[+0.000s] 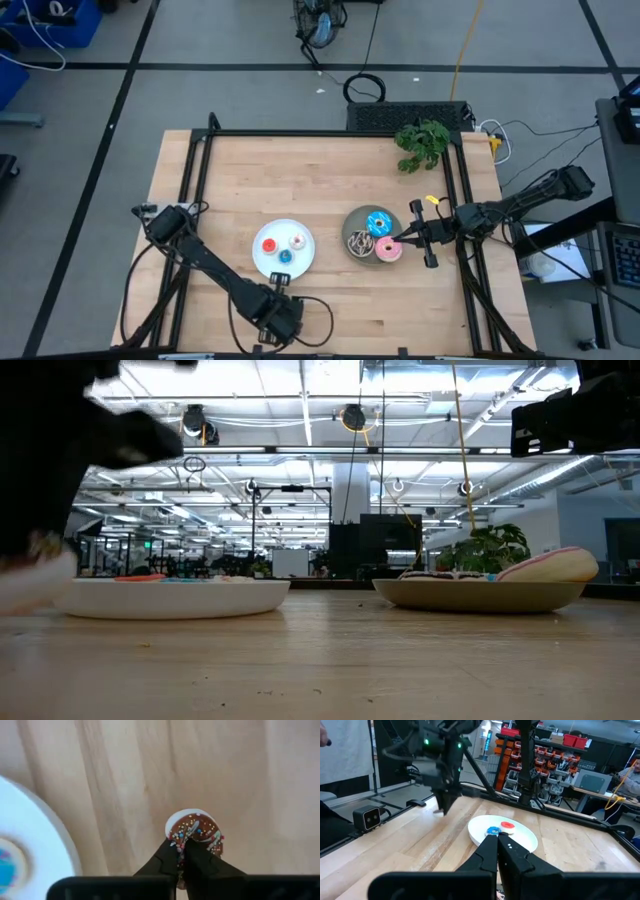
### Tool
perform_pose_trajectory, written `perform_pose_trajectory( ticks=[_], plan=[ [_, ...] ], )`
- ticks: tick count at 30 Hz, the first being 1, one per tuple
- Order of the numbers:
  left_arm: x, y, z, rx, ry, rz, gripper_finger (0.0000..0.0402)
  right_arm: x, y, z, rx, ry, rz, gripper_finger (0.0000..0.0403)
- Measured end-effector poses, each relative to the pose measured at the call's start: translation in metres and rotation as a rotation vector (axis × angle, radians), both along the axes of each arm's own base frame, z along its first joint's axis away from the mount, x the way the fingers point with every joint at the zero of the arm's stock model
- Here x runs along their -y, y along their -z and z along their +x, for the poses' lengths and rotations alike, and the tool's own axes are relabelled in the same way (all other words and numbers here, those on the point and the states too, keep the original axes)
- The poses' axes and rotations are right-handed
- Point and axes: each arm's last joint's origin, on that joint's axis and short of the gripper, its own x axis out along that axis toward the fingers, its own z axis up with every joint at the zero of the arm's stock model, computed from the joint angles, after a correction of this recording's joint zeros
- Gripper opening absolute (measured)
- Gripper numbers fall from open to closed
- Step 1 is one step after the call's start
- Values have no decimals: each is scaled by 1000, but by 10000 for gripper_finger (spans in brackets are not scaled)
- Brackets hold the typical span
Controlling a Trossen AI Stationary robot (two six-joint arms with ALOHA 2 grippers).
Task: Pick & Place donuts
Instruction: Put the small brown donut on the white plate
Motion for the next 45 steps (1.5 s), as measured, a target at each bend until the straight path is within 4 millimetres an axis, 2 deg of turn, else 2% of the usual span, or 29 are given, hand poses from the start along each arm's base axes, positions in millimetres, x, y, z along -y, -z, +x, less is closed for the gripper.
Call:
perform_pose_trajectory(
  ticks=[6,10,17,19,24,27,30,33,38,45],
  plan=[
    [-1,-44,5,-39,72,70,8,0,0,0,0,0,0,0],
    [-8,-88,6,-47,88,167,13,0,0,0,-2,0,7,0],
    [-14,-167,4,124,117,207,7,0,0,0,-2,0,7,0],
    [-16,-181,2,160,99,210,11,0,0,0,-2,0,7,0],
    [-27,-193,-2,198,73,221,6,0,0,0,-3,0,7,0],
    [-39,-192,-3,185,30,236,9,0,1,0,-9,0,13,0],
    [-52,-176,0,120,4,276,6,0,1,0,-11,0,12,0],
    [-64,-147,0,10,-25,315,8,0,1,0,-11,0,12,0],
    [-74,-92,1,-156,-25,261,6,0,1,0,-11,0,12,0],
    [-84,-42,0,-212,-26,192,6,0,1,0,-11,0,11,0]
  ],
)
